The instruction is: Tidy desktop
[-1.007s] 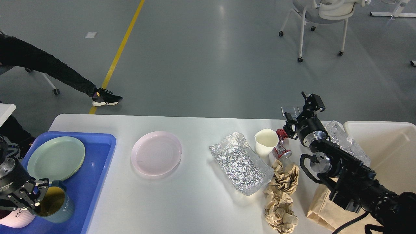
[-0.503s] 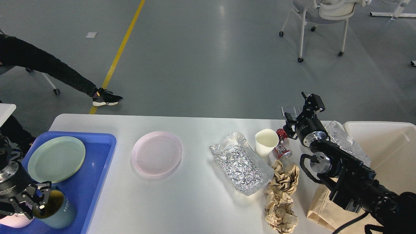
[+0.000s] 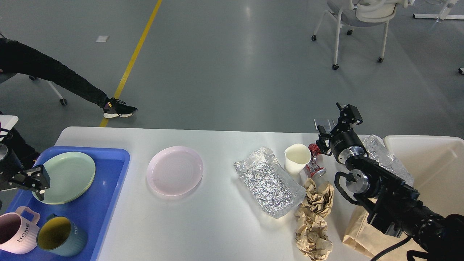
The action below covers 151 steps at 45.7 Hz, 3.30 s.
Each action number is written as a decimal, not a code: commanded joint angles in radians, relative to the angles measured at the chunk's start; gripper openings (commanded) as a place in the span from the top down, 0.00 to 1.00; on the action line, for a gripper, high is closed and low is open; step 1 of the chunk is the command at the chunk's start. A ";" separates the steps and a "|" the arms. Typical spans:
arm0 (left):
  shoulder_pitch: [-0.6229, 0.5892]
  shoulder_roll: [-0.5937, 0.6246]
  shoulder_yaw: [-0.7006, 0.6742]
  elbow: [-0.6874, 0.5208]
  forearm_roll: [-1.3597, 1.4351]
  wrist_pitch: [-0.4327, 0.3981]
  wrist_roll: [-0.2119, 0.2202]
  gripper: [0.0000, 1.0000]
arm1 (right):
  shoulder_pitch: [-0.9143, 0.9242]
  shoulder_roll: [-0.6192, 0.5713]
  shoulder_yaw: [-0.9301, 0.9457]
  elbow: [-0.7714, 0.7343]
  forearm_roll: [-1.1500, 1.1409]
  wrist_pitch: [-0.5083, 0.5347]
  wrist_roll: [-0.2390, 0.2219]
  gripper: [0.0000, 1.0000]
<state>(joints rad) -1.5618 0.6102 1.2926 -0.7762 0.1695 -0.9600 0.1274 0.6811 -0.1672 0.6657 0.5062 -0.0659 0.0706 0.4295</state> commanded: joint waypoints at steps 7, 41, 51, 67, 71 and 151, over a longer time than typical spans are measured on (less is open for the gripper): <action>-0.152 -0.173 0.074 0.029 -0.059 0.000 0.003 0.07 | 0.000 0.000 0.000 0.000 0.000 0.000 0.000 0.00; 0.086 -0.423 -0.062 0.215 -0.073 0.228 0.017 0.04 | 0.000 0.000 0.000 0.000 0.000 0.000 0.000 0.00; 0.200 -0.438 -0.171 0.262 -0.073 0.372 0.020 0.04 | 0.000 0.000 0.000 0.000 0.000 0.000 0.000 0.00; 0.376 -0.524 -0.299 0.371 -0.073 0.510 0.023 0.05 | 0.000 0.000 0.000 0.000 0.000 0.000 0.000 0.00; 0.399 -0.541 -0.302 0.371 -0.073 0.578 0.024 0.05 | 0.000 0.000 0.000 0.000 0.000 0.000 0.000 0.00; 0.301 -0.432 -0.394 0.370 -0.071 0.294 0.136 1.00 | 0.000 0.000 0.000 0.000 0.000 0.000 0.000 0.00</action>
<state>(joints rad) -1.1967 0.1399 0.9006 -0.4087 0.0970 -0.6032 0.2648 0.6811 -0.1672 0.6657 0.5062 -0.0659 0.0706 0.4295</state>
